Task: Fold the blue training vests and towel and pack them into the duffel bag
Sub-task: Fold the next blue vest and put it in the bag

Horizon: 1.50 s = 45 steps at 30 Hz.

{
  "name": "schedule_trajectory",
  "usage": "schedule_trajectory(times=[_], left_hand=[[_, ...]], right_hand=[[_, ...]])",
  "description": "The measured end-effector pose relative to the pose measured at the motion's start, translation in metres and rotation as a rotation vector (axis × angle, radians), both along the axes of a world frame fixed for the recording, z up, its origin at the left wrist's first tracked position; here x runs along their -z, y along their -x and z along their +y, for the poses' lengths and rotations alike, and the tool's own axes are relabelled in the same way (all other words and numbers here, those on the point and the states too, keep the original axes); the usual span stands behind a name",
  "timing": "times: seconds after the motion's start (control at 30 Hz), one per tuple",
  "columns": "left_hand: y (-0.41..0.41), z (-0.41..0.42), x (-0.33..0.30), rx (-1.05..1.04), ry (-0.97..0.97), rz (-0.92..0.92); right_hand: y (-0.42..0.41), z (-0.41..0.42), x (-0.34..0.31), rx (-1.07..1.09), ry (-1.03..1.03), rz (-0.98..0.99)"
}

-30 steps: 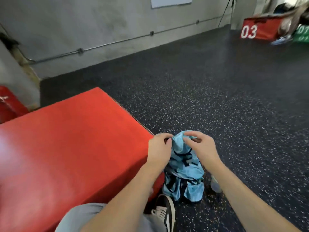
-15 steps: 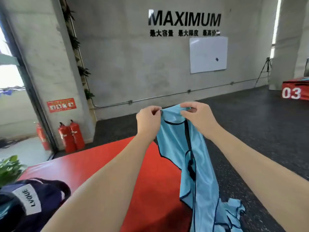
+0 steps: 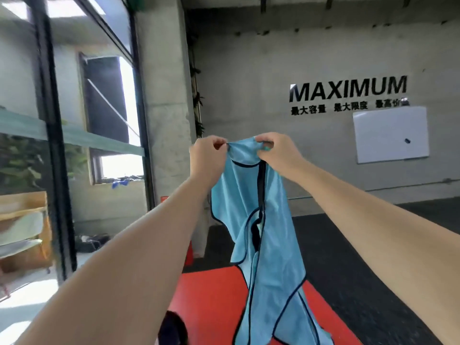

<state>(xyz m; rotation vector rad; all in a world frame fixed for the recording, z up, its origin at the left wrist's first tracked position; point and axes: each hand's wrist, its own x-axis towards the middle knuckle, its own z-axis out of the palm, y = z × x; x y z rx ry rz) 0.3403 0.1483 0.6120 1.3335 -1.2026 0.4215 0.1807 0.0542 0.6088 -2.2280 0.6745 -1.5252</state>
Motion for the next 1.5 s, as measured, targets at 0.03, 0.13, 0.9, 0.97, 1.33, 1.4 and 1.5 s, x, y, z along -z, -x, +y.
schedule_trajectory(times=[0.03,0.13,0.9,0.97,1.33,1.4,1.5], left_hand=[[-0.007,0.006,-0.003,-0.01,0.003,0.002],[-0.026,0.016,0.005,-0.019,-0.037,-0.011],[-0.089,0.014,0.437,-0.021,-1.011,0.112],[-0.087,0.014,0.454,-0.041,-1.01,0.14],[-0.129,-0.022,0.494,-0.048,-0.966,0.111],[-0.136,-0.028,0.497,-0.024,-1.013,0.104],[-0.139,-0.033,0.503,0.007,-1.072,0.049]], right_hand=[[-0.01,0.003,-0.004,-0.013,0.006,0.004],[-0.033,0.005,0.002,-0.029,0.003,0.019],[-0.042,-0.057,0.417,0.09,-0.523,0.734],[-0.048,-0.049,0.438,0.05,-0.529,0.691],[-0.079,-0.074,0.501,-0.07,-0.591,0.85],[-0.075,-0.094,0.501,-0.016,-0.572,0.847],[-0.068,-0.116,0.501,0.027,-0.562,0.859]])
